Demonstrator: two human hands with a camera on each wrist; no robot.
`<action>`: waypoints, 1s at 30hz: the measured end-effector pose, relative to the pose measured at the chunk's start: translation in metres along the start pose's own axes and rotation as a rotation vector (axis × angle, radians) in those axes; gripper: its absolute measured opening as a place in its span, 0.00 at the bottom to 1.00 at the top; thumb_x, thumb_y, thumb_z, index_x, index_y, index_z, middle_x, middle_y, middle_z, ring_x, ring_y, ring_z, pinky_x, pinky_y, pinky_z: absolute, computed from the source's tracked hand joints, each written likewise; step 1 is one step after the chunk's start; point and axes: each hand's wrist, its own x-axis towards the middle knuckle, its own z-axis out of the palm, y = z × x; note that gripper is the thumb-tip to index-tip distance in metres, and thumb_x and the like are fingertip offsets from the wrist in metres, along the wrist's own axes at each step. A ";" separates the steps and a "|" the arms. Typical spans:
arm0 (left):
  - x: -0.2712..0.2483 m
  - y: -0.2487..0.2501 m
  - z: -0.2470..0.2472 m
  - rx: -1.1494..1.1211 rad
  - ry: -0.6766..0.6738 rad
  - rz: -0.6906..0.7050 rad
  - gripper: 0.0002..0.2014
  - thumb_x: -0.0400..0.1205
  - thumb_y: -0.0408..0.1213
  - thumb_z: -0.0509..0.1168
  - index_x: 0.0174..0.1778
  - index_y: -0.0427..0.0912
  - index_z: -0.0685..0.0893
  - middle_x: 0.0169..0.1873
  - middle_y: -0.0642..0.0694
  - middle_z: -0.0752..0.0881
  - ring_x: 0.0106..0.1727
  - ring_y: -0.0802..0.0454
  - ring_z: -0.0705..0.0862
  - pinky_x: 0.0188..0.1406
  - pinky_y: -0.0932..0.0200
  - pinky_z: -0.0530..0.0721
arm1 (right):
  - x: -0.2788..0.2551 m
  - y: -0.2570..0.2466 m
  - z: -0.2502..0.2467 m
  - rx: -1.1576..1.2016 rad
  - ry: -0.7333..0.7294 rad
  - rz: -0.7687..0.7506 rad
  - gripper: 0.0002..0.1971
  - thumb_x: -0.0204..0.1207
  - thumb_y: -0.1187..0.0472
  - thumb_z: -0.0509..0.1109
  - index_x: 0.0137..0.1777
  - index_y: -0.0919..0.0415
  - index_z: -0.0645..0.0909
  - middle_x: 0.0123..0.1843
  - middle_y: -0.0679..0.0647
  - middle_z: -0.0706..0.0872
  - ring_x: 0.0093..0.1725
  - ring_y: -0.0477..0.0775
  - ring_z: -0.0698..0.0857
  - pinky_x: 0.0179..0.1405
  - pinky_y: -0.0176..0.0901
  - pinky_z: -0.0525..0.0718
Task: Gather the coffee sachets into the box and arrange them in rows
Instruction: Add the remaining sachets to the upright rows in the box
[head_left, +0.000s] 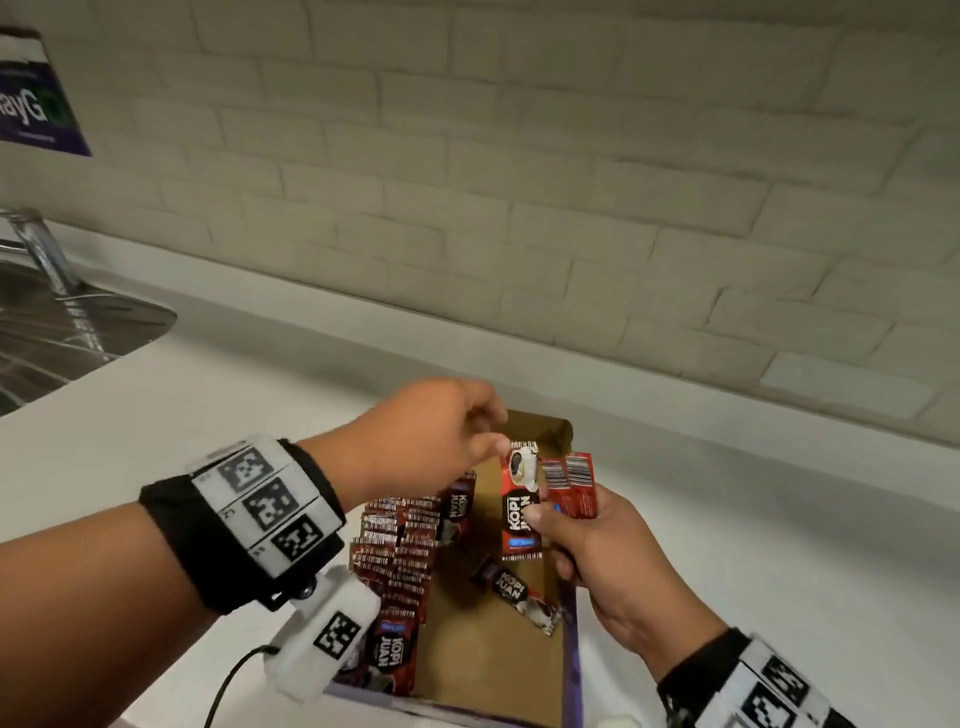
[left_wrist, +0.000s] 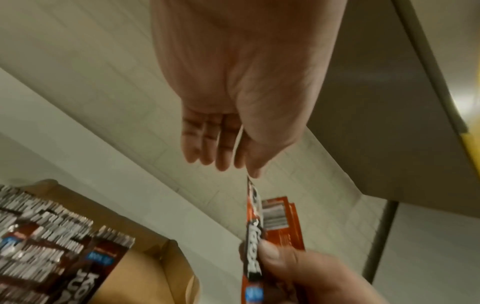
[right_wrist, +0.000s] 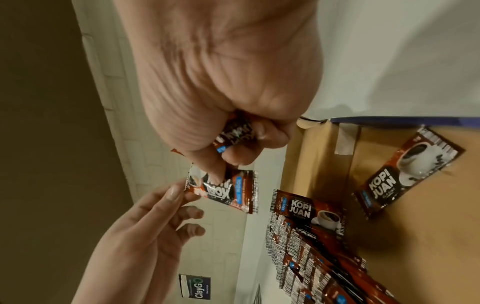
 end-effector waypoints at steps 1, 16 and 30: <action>0.005 -0.001 -0.002 -0.042 -0.050 -0.047 0.14 0.82 0.53 0.70 0.62 0.54 0.85 0.48 0.60 0.87 0.48 0.66 0.84 0.46 0.68 0.79 | 0.001 0.000 0.001 -0.021 -0.005 -0.015 0.05 0.80 0.68 0.75 0.53 0.59 0.87 0.30 0.51 0.83 0.23 0.45 0.74 0.23 0.35 0.74; -0.012 -0.011 -0.011 -0.068 -0.390 -0.115 0.05 0.77 0.43 0.77 0.43 0.49 0.88 0.36 0.51 0.92 0.30 0.61 0.85 0.33 0.62 0.81 | -0.006 -0.005 0.004 0.116 0.097 -0.082 0.02 0.82 0.66 0.74 0.50 0.66 0.87 0.26 0.48 0.85 0.18 0.39 0.76 0.19 0.29 0.74; -0.008 0.002 0.000 -0.523 -0.246 -0.145 0.06 0.82 0.30 0.72 0.46 0.41 0.81 0.35 0.39 0.92 0.35 0.48 0.92 0.39 0.55 0.89 | -0.007 -0.008 0.017 -0.111 0.066 -0.167 0.06 0.76 0.58 0.81 0.52 0.53 0.91 0.50 0.56 0.95 0.54 0.60 0.93 0.66 0.68 0.86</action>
